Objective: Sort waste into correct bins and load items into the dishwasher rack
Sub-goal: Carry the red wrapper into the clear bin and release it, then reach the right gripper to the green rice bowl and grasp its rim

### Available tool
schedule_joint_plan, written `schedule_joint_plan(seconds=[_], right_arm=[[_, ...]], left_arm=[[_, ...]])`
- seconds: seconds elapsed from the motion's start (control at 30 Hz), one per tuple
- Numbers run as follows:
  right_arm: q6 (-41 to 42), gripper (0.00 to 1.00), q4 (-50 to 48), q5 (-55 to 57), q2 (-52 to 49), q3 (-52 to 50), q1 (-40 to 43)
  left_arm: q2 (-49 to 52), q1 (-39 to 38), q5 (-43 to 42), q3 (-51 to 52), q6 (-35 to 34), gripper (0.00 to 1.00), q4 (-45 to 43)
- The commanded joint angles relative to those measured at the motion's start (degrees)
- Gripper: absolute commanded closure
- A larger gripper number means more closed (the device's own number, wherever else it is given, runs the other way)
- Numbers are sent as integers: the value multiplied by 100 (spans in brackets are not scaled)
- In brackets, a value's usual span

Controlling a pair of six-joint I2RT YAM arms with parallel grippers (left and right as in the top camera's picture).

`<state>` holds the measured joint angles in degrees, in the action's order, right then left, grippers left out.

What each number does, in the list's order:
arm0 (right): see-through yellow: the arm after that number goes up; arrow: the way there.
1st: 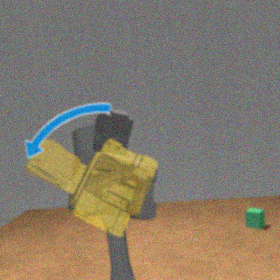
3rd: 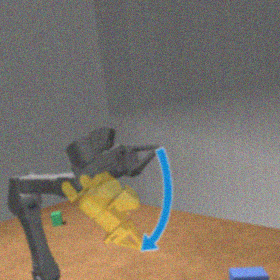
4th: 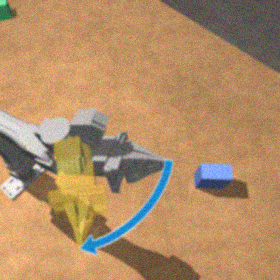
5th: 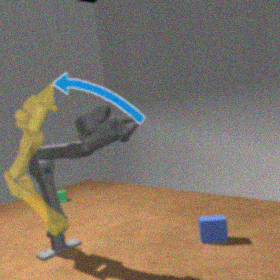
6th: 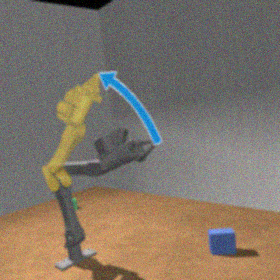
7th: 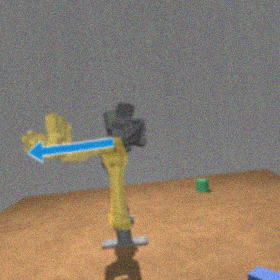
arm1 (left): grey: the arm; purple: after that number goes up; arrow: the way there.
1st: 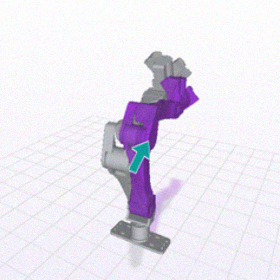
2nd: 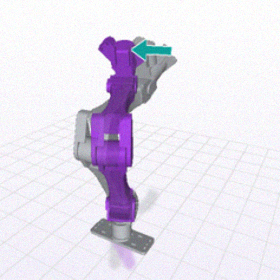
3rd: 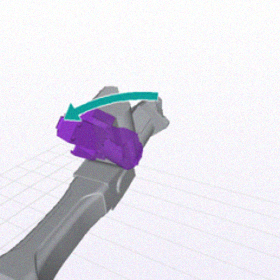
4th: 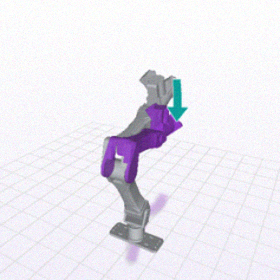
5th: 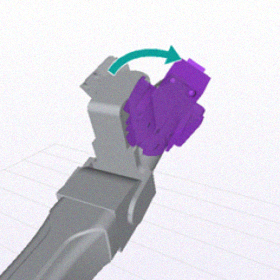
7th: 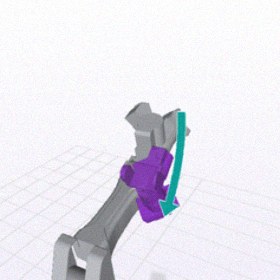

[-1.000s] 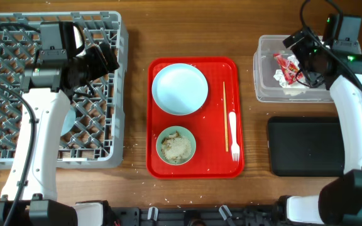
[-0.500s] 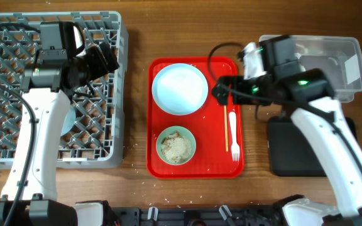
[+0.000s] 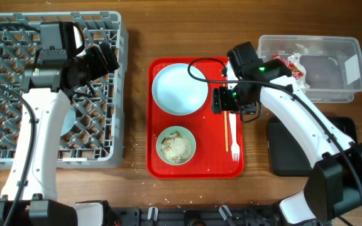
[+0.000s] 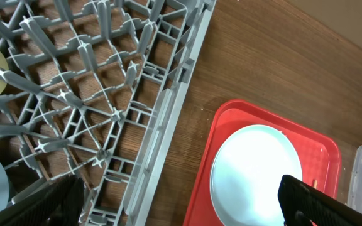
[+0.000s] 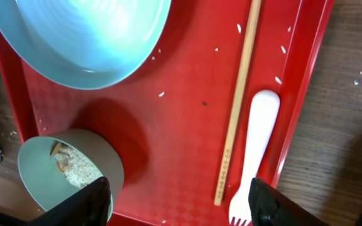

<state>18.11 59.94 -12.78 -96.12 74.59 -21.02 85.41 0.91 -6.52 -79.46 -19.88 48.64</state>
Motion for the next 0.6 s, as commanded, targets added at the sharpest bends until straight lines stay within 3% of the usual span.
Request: schedule_joint_plan(seconds=[0.0,0.13,0.23,0.27,0.37,0.4,0.47,0.53,0.57], right_arm=[[179,27,55,52,9,-9,-17],[201,16,149,116,365,363,363],[201,9,280,114,667,608,1102],[201,0,385,114,774,638,1508],[35,0,828,-402,898,636,2328],[-352,0,933,-911,903,636,2487],[-1303,0,1126,-2013,903,636,2520],[-1388,3,1259,-2122,903,636,2330],[-1381,9,1303,-2127,903,636,2173]], left_arm=[[-55,11,-46,-44,-50,0,-13],[-55,11,-46,-44,-52,0,-11],[-55,11,-46,-44,-50,0,-11],[-55,11,-46,-44,-52,0,-11],[-55,11,-46,-44,-52,0,-13],[-55,11,-46,-44,-50,0,-11],[-55,11,-46,-44,-50,0,-13],[-55,11,-46,-44,-50,0,-11],[-55,11,-46,-44,-50,0,-11]])
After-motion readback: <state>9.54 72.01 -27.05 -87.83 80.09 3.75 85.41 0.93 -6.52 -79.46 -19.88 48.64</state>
